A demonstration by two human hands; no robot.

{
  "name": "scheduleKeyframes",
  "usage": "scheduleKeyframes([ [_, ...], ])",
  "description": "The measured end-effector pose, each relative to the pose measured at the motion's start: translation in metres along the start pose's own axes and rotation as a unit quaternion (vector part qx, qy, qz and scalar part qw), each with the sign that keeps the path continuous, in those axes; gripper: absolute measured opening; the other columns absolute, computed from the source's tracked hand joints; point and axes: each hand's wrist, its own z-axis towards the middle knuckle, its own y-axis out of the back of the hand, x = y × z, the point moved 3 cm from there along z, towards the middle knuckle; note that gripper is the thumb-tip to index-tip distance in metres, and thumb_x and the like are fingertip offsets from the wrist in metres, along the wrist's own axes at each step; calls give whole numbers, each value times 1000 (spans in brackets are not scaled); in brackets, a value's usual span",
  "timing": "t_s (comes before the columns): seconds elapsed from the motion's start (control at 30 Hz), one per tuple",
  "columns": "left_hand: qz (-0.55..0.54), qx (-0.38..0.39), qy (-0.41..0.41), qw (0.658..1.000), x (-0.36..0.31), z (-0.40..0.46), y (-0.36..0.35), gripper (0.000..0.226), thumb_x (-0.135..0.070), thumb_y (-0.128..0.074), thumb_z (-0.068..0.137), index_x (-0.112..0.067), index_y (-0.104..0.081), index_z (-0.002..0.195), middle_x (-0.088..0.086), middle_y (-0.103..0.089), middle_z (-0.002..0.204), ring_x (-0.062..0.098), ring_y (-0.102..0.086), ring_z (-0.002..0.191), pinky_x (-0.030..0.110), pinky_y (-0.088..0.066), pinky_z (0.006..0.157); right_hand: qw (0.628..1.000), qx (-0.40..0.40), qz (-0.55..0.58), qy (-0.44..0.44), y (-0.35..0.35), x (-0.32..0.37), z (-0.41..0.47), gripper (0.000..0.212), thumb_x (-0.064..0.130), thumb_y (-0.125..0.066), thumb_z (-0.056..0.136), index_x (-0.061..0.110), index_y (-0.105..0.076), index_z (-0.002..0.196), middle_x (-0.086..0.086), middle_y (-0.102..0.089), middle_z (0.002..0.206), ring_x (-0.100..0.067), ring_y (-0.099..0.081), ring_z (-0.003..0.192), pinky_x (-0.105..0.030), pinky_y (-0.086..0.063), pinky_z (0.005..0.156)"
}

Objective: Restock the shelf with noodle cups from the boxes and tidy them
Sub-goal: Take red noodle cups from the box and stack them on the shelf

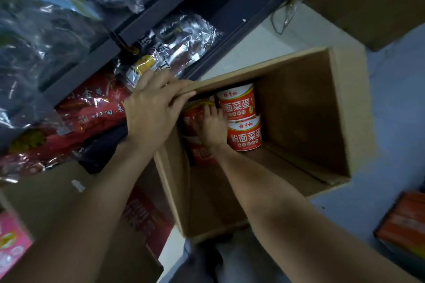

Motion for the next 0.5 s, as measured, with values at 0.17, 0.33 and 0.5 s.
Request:
scheduleKeyframes([
  [0.17,-14,-2,-28,1000,3,16,-13,23,-36,-61,89,-20,-73,101,0,-61,80,18,-47,79,29,-38,56,996,34,20,-86,-32,-6,26,82,53,-62,82,5,-32,141,-25,-37,139,-40,-38,126,-48,-31,106],
  [0.33,-29,-11,-29,999,18,26,-20,21,-32,-64,88,-18,-73,102,2,-61,81,20,-47,76,26,-35,61,983,45,76,-161,-59,-19,52,115,59,-71,70,16,-1,151,-26,-15,153,-42,-29,134,-54,-29,107],
  [0.5,-28,-6,-28,999,24,33,-25,21,-32,-64,89,-17,-73,101,2,-61,80,18,-44,77,18,-27,64,973,91,118,-177,-71,-29,67,123,54,-77,66,32,12,147,-19,-4,155,-44,-20,138,-60,-26,107],
])
